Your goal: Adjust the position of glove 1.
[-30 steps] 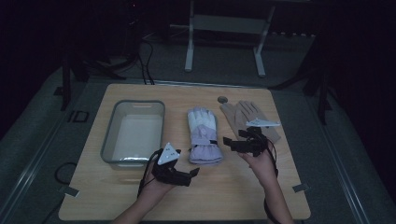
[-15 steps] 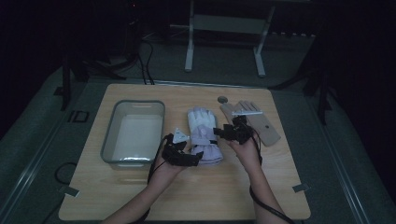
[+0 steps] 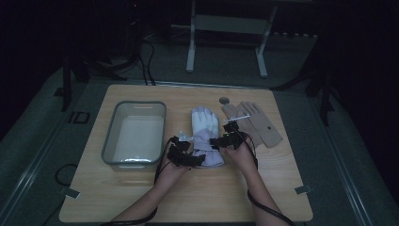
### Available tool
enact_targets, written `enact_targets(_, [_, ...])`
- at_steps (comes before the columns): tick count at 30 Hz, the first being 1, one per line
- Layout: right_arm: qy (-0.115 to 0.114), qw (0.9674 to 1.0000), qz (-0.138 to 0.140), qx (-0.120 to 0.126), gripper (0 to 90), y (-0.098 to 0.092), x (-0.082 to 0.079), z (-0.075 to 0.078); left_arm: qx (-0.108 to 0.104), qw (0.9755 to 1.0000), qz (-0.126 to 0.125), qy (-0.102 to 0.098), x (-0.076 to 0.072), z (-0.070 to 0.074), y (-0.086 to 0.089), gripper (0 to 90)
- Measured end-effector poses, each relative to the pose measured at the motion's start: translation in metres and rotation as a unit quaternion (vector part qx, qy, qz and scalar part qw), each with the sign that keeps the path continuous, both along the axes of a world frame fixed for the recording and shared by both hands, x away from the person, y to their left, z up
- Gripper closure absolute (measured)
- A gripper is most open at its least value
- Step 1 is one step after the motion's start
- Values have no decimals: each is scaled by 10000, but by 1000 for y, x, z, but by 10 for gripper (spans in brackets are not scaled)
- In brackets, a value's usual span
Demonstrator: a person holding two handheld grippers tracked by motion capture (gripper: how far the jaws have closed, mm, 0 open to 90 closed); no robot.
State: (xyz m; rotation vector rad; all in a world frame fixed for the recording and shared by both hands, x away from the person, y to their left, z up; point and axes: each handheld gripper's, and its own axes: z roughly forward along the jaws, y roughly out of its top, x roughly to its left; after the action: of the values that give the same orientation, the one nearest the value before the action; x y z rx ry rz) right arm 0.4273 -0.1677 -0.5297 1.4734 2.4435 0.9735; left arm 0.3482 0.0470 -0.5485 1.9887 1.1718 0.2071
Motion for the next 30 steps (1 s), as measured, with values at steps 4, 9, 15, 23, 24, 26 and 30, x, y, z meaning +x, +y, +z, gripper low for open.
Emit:
enact_targets(4, [259, 9995, 66, 144, 272, 0, 4, -5, -97, 9998, -55, 140, 3, -8, 3, 150])
enact_targets(9, [600, 9961, 191, 623, 383, -4, 8, -15, -170, 9995, -123, 222, 5, -14, 5, 150])
enact_targets(15, [532, 9946, 509, 732, 609, 1, 4, -15, -193, 9988, -313, 310, 6, -16, 3, 152])
enact_targets(23, [299, 9972, 423, 543, 760, 8, -4, -9, -340, 9980, -297, 438, 1, -12, 6, 409])
enact_targets(24, [264, 9976, 379, 522, 766, 8, -5, -8, -339, 9981, -294, 417, 0, -10, 6, 453])
enact_targets(26, [174, 9981, 353, 465, 775, 9, -8, -6, -310, 9983, -315, 378, -2, -8, 5, 551])
enact_targets(30, [115, 9982, 260, 535, 780, 7, -12, -5, -339, 9983, -293, 367, -4, -4, 4, 648])
